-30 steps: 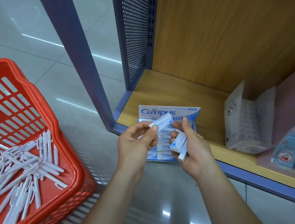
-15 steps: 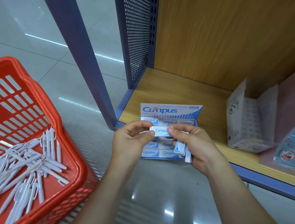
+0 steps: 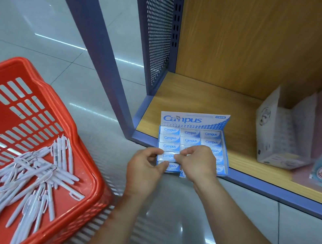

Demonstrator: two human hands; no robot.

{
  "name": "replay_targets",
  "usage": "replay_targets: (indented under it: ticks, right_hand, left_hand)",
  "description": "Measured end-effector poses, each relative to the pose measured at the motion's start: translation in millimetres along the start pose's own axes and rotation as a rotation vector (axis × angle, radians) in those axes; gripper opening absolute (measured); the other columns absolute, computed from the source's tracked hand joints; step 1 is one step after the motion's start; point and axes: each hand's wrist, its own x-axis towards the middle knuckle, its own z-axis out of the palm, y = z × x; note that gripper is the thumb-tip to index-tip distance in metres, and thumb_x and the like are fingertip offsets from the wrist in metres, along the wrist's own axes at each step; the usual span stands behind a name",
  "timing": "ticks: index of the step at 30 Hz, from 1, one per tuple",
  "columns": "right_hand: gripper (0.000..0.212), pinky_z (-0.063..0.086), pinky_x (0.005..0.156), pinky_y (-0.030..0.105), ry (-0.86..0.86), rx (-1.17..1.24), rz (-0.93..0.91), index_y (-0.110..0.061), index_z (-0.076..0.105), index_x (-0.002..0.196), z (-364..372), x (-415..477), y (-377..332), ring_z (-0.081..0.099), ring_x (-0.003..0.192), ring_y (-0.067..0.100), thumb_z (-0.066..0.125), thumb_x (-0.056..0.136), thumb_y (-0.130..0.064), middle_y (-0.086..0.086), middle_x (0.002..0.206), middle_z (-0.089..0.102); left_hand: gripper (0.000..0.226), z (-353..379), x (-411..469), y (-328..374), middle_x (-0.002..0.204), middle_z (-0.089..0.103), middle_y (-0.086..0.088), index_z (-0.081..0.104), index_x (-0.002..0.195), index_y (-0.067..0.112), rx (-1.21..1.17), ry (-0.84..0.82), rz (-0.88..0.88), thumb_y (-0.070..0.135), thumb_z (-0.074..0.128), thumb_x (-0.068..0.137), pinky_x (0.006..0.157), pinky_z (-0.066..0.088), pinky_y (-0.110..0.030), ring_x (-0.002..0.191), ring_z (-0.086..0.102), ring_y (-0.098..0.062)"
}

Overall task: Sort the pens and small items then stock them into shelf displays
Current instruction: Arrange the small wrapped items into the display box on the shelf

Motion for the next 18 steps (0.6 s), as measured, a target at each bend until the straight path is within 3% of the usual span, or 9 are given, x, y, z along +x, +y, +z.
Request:
replay_targets:
  ticks: [6,11,14,18]
  right_hand:
    - [0.008,0.053,0.078,0.032,0.036,-0.121,-0.046,-0.023,0.068,0.076,-1,-1,-4,0.065,0.09,0.021,0.072,0.08,-0.029,0.0,0.089,0.072]
    - [0.018,0.056,0.073,0.037,-0.025,-0.075,-0.034,-0.005,0.073,0.076,-5,-2,-2,0.066,0.084,0.031,0.056,0.081,-0.011,0.014,0.083,0.072]
    - [0.02,0.044,0.056,0.031,-0.069,0.08,0.018,0.006,0.069,0.08,-9,-1,-2,0.052,0.061,0.03,0.055,0.077,-0.008,0.018,0.066,0.06]
    - [0.015,0.039,0.059,0.028,-0.143,0.511,0.174,0.003,0.071,0.082,-24,-6,-5,0.049,0.065,0.022,0.056,0.083,0.001,0.012,0.072,0.059]
  left_hand:
    - [0.028,3,6,0,0.089,0.064,0.004,0.068,0.092,0.023,0.124,0.029,0.07,0.011,0.079,0.07,0.068,0.04,-0.003,0.07,0.057,0.003]
    - [0.027,6,7,-3,0.084,0.068,0.003,0.065,0.083,0.029,0.059,0.032,0.003,0.009,0.079,0.07,0.066,0.042,-0.005,0.067,0.058,0.004]
    - [0.028,8,9,-3,0.084,0.068,0.002,0.062,0.081,0.03,0.093,0.031,0.009,0.009,0.077,0.071,0.065,0.042,-0.009,0.068,0.059,0.001]
    - [0.028,5,11,0,0.093,0.068,0.002,0.062,0.084,0.032,0.132,0.008,0.016,0.013,0.077,0.07,0.071,0.045,-0.015,0.077,0.061,-0.003]
